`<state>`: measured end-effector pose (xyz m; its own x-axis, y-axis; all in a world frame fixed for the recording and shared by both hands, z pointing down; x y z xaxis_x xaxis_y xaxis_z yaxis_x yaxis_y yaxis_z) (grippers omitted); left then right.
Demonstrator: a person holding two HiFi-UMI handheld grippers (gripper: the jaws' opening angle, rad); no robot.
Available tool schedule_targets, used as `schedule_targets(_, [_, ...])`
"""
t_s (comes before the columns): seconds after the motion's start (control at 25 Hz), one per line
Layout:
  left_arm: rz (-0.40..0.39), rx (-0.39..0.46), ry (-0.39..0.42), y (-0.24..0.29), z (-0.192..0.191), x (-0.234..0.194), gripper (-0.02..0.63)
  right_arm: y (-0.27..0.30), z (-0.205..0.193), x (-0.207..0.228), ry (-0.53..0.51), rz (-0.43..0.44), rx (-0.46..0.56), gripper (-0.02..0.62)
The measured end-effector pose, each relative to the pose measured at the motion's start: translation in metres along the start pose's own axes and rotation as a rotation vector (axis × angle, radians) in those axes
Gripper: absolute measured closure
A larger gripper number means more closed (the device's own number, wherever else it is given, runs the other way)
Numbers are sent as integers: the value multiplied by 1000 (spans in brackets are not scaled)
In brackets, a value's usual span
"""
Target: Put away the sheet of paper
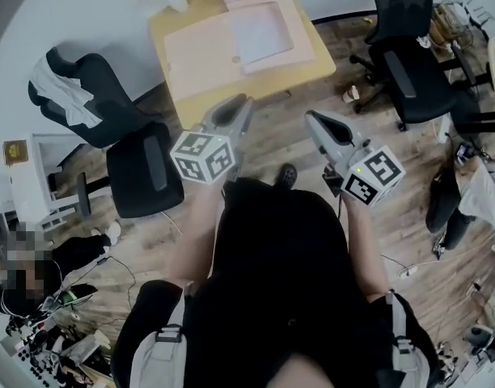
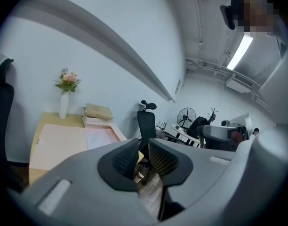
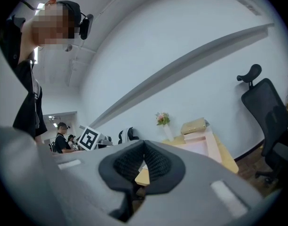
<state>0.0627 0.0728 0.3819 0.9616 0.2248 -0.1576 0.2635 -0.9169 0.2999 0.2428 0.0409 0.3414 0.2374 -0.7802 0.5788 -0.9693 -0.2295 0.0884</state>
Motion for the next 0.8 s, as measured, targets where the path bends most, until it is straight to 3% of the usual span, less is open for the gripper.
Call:
schedule_targets(0.4, [-39, 40, 129, -26, 27, 33, 582, 9, -2, -22, -70, -7, -8, 592])
schedule_targets(0.8, [-59, 38, 127, -35, 26, 34, 588, 17, -8, -32, -80, -22, -12, 593])
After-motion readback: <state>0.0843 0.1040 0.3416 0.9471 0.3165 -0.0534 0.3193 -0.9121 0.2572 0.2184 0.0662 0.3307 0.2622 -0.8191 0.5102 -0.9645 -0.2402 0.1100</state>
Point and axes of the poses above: the fingertips, and each gripper's own axes: y forward along the fingers, x to its right, z out of its top, the point moved 4 cm from there along -y, backward along the fingers, and after that the axes turned 12 degrees about y, right-handed, at the moved point
